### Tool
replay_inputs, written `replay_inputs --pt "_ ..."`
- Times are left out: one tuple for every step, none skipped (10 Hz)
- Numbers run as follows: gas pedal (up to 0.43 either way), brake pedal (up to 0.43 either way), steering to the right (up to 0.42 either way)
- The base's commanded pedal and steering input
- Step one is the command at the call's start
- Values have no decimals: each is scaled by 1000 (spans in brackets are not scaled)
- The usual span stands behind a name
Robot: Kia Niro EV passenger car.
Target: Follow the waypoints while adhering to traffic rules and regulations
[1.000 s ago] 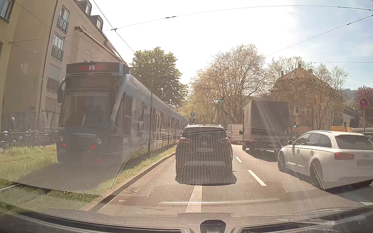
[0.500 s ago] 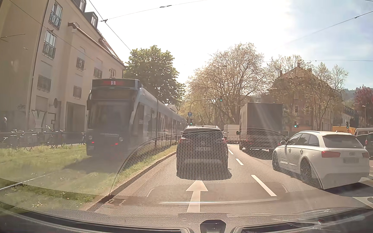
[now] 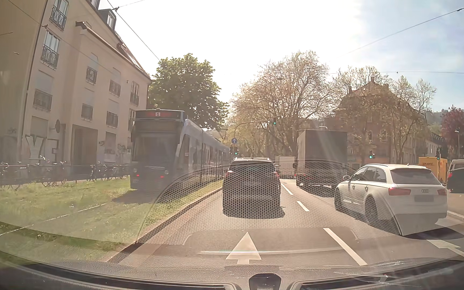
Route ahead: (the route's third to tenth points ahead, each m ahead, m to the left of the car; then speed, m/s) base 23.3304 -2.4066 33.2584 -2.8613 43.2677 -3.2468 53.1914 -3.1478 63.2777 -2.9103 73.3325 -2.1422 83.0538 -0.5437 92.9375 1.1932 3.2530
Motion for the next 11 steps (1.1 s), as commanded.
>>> replay_inputs --pt "220 0 20" --pt "220 0 20" --pt "220 0 20" --pt "220 0 20" --pt "220 0 20" --pt "220 0 20" --pt "220 0 20" --pt "220 0 20" --pt "220 0 20" --pt "220 0 20" --pt "220 0 20"
